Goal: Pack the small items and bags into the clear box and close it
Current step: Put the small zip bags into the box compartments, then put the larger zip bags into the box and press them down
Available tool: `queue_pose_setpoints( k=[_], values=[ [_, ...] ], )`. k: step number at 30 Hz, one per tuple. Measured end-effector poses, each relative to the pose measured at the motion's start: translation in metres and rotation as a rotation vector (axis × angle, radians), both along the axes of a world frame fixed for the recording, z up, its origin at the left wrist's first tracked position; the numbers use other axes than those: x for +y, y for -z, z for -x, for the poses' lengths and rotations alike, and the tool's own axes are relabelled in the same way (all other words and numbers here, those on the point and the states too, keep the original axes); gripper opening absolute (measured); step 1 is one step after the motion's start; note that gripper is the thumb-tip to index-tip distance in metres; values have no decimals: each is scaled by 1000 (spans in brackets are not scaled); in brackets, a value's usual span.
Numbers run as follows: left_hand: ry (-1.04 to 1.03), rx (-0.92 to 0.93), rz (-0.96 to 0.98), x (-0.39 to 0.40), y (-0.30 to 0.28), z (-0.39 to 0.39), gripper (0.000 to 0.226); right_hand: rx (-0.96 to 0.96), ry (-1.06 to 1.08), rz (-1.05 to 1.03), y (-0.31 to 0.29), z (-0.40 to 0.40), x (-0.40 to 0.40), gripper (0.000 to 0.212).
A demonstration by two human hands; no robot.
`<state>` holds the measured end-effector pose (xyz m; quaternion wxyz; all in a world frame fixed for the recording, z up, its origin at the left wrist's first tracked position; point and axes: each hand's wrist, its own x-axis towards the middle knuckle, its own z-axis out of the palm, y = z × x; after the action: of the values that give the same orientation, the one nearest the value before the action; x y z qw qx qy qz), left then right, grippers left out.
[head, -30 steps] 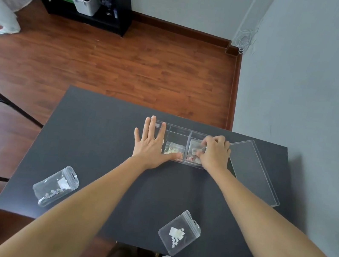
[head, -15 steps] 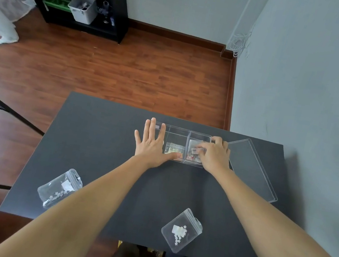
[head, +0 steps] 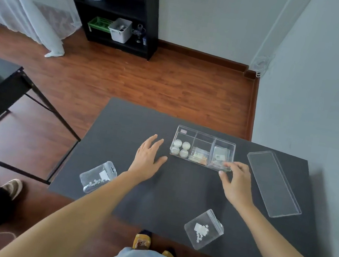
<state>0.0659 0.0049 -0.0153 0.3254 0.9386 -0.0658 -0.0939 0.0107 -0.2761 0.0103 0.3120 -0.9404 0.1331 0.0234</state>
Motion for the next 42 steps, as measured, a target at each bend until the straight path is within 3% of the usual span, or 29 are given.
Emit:
queue_pose_setpoints(
  k=[5, 10, 17, 20, 24, 32, 36, 42],
  values=[
    [-135, 78, -186, 80, 5, 30, 70, 22, -45, -5, 9, 33, 9, 30],
    [-215, 294, -332, 134, 10, 49, 94, 138, -101, -2, 15, 62, 11, 33],
    [-244, 355, -424, 145, 14, 51, 85, 486, -217, 143, 17, 89, 16, 95],
    [-264, 374, -431, 143, 11, 45, 80, 498, -258, 276, 21, 94, 21, 103],
    [-295, 434, -410, 142, 8, 36, 73, 468, -239, 261, 22, 93, 22, 91],
    [-245, 501, -392, 135, 0, 27, 74, 445, -216, 115, 22, 82, 18, 45],
    [-257, 517, -299, 125, -3, 27, 69, 441, -88, -40, 22, 72, 13, 27],
    [-87, 377, -218, 84, -17, 13, 24, 389, 48, -187, 11, 54, -12, 22]
  ],
)
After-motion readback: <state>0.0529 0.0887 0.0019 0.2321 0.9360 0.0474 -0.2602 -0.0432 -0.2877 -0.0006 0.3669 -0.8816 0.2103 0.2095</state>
